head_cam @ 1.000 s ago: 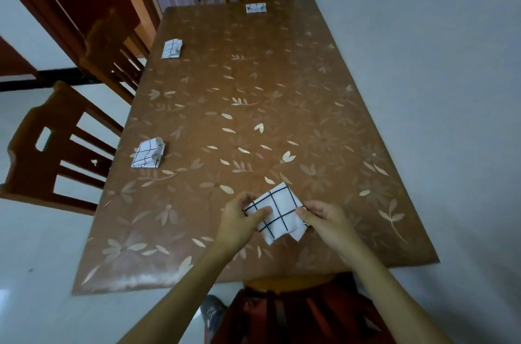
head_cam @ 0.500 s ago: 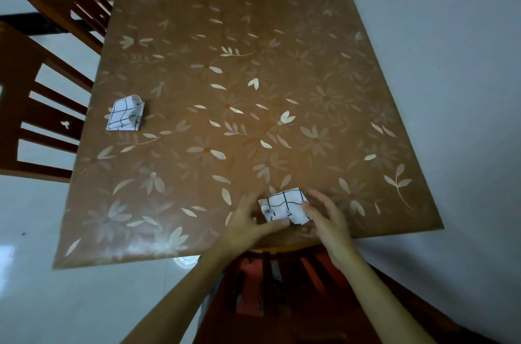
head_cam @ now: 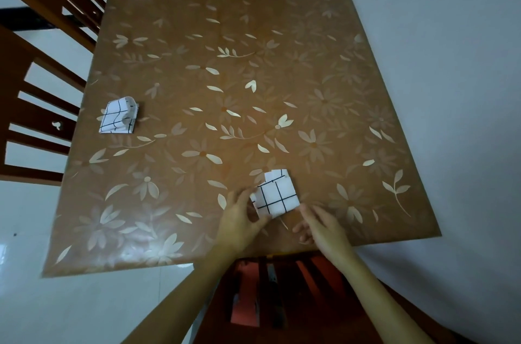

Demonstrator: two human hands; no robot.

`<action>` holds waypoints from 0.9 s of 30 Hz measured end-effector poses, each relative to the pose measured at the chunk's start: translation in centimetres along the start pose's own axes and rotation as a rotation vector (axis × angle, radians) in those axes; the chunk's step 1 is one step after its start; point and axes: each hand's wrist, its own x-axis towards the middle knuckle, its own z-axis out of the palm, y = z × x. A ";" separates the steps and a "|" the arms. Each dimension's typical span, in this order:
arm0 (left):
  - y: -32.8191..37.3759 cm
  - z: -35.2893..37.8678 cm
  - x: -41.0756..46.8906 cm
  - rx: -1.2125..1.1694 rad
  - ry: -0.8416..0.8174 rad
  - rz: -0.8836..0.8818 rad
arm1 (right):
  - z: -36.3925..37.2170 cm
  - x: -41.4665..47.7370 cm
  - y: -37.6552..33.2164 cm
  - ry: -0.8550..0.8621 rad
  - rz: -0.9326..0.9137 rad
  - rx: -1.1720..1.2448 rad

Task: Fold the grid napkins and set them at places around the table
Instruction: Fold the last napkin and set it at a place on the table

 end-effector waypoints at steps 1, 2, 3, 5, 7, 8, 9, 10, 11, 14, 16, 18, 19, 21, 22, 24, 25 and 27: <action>-0.3 0.3 -0.1 0.043 0.011 0.016 | 0.0 0.0 0.3 0.035 -0.016 -0.002; -0.4 0.6 -0.4 0.039 0.008 0.015 | 0.0 0.2 0.6 0.079 -0.037 -0.008; -0.5 0.8 -0.7 0.015 -0.006 -0.004 | 0.0 0.5 0.7 0.114 -0.056 -0.020; -0.2 1.1 -1.1 -0.035 0.005 -0.037 | 0.0 1.1 0.9 0.133 -0.086 -0.062; 0.2 1.4 -1.5 -0.044 0.058 -0.004 | 0.1 1.9 1.1 0.113 -0.133 -0.091; 0.5 1.6 -1.7 -0.037 0.073 0.040 | 0.2 2.2 0.9 0.101 -0.157 -0.104; 0.8 1.7 -1.9 -0.028 0.077 0.090 | 0.2 2.4 0.9 0.100 -0.170 -0.117; 1.0 1.7 -2.1 -0.017 0.071 0.146 | 0.2 2.6 0.8 0.098 -0.174 -0.101; 1.1 1.7 -2.1 0.001 0.052 0.211 | 0.1 2.8 0.8 0.101 -0.172 -0.074; 0.7 2.1 -2.0 0.144 -0.051 0.480 | -0.8 3.0 1.5 0.105 -0.192 -0.082; 0.1 2.8 -1.9 0.240 -0.158 0.573 | -1.6 2.9 2.1 0.143 -0.208 -0.171; -0.3 3.3 -1.7 0.296 -0.217 0.584 | -2.6 2.4 2.4 0.215 -0.196 -0.162; -0.5 3.5 -1.6 0.317 -0.224 0.584 | -3.1 2.2 2.6 0.271 -0.186 -0.182; -0.6 3.7 -1.3 0.337 -0.219 0.590 | -3.8 1.8 3.1 0.378 -0.213 -0.281; -0.6 3.8 -1.2 0.340 -0.214 0.596 | -4.0 1.8 3.2 0.417 -0.274 -0.341; -0.8 4.0 -1.2 0.364 -0.203 0.609 | -3.6 1.9 3.1 0.457 -0.473 -0.465; -1.0 4.0 -1.2 0.379 -0.207 0.610 | -3.0 2.0 2.9 0.431 -0.562 -0.518; -1.4 4.0 -1.1 0.412 -0.211 0.614 | -1.5 2.8 2.6 0.317 -0.657 -0.609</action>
